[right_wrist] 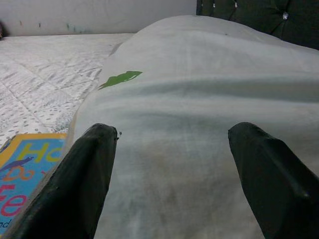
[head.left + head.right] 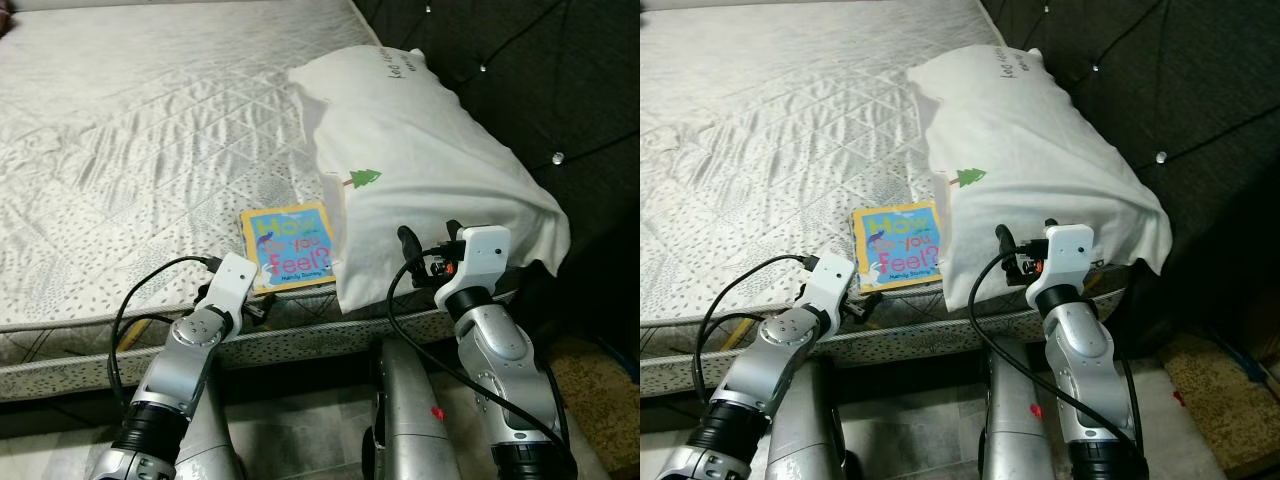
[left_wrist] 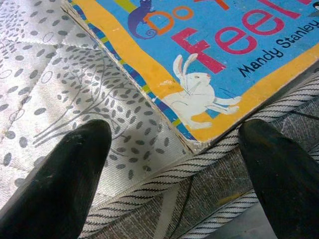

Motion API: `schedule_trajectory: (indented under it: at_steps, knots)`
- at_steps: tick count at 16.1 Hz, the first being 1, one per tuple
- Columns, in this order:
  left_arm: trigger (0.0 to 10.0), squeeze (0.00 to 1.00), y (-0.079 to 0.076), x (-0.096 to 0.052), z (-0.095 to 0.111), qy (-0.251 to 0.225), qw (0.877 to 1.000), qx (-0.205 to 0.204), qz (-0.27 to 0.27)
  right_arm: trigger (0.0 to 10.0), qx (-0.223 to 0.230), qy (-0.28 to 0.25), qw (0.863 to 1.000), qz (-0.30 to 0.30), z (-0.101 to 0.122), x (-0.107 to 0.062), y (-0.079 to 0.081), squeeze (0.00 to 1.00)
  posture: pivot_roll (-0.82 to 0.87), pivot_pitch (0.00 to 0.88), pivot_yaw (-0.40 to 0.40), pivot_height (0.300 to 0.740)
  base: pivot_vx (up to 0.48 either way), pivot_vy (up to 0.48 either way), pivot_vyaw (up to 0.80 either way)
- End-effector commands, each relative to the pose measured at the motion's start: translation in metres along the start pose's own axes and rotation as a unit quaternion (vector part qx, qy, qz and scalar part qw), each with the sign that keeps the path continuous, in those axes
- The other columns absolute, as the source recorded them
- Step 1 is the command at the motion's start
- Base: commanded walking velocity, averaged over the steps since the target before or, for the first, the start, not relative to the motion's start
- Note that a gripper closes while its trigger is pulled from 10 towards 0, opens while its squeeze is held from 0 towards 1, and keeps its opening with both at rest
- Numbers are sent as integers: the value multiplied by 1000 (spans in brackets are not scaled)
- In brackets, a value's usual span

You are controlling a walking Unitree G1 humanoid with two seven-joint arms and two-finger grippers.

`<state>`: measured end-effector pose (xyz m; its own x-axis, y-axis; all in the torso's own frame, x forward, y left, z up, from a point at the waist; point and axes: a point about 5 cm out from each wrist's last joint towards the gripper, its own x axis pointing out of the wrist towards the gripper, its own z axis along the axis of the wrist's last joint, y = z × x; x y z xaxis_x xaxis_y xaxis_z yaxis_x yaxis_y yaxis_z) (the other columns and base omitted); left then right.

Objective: Clean up the room

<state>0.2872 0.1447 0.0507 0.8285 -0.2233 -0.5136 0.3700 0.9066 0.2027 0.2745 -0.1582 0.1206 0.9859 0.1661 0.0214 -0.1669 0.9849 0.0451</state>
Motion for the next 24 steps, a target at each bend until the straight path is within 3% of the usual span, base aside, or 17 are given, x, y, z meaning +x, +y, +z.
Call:
schedule_trajectory:
  at_steps: [1, 7, 11, 15, 20, 22, 24]
  knots:
    - [10000, 0, 10, -1, -4, 9, 1000, 0, 17, 10000, 3, -3, 1000, -4, 2, -1, -3, 0, -44, 0, 14, 488, 0, 0, 0]
    - [10000, 0, 26, 1, -9, 19, 999, 2, 51, 10000, 3, -4, 1000, -8, 3, -1, -4, 0, -52, 0, 21, 488, 0, 0, 0]
    - [10000, 0, 27, 3, -7, 13, 998, 0, 54, 10000, 1, -4, 1000, -11, 2, -2, -5, 0, -53, 0, 21, 488, 0, 0, 0]
    - [10000, 0, 19, 0, 10, -33, 998, 7, 59, 10000, -1, -5, 1000, -9, 3, 1, -6, 0, -40, 0, 7, 488, 0, 0, 0]
    - [10000, 0, -15, -12, 21, -57, 998, 0, 21, 10000, -3, -6, 1000, 14, 5, 12, -1, 0, -10, 0, -28, 488, 0, 0, 0]
    - [10000, 0, -19, -15, 18, -53, 998, 0, 15, 10000, -4, -8, 1000, 16, 6, 14, -2, 0, -9, 0, -31, 488, 0, 0, 0]
    - [10000, 0, -16, -29, 26, -94, 995, -6, 36, 10000, -7, -11, 1000, 16, 8, 16, -4, 0, -10, 0, -32, 488, 0, 0, 0]
